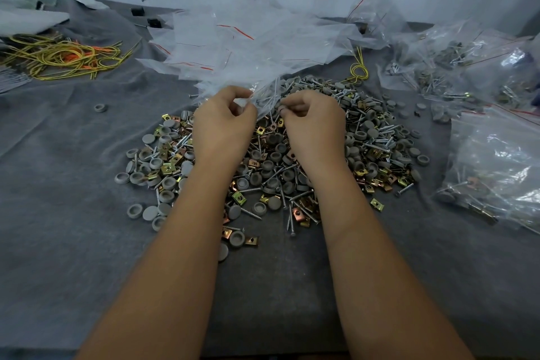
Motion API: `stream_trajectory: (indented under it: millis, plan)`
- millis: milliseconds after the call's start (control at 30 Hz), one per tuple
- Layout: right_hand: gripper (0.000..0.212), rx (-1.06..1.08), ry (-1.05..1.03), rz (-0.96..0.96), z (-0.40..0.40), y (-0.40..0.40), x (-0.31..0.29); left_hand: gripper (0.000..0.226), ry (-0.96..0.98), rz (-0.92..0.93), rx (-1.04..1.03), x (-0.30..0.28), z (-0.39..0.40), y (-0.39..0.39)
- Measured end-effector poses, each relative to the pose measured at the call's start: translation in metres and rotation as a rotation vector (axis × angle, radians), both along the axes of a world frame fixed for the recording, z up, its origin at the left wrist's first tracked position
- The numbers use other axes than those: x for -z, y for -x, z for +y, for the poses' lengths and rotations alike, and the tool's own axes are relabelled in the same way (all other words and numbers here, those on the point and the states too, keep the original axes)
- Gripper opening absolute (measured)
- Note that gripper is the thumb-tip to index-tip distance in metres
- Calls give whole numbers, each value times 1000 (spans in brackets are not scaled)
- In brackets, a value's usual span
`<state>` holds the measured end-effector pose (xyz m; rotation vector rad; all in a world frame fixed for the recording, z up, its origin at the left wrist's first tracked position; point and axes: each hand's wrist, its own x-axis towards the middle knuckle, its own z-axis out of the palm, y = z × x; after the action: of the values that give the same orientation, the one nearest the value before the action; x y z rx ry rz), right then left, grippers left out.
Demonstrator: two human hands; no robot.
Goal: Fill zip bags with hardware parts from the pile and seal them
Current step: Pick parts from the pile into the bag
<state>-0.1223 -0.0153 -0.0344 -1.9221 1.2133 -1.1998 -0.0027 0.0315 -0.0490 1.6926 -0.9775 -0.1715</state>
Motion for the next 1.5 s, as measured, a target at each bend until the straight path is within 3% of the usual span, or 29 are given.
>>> stream_trajectory:
  millis: [233,500,633,900,1233,1400,1500]
  plan:
    - [10,-59,116,-142,4,-2,-3,16,29,20,75,-1,0,3]
    - [6,-93,95,-1,1,-3,4,14,126,11,242,-4,2,7]
    - [6,-63,123,32,2,-2,3,29,143,3,293,-6,3,9]
    - [17,-34,221,160,3,-2,2,28,275,56,126,-8,5,12]
    - [21,-93,235,-1,3,-2,3,26,230,93,148,-8,3,11]
    - [19,-47,197,-139,7,-2,0,25,270,113,20,-7,1,6]
    - [15,4,177,-111,7,0,-1,23,346,17,-113,-7,3,3]
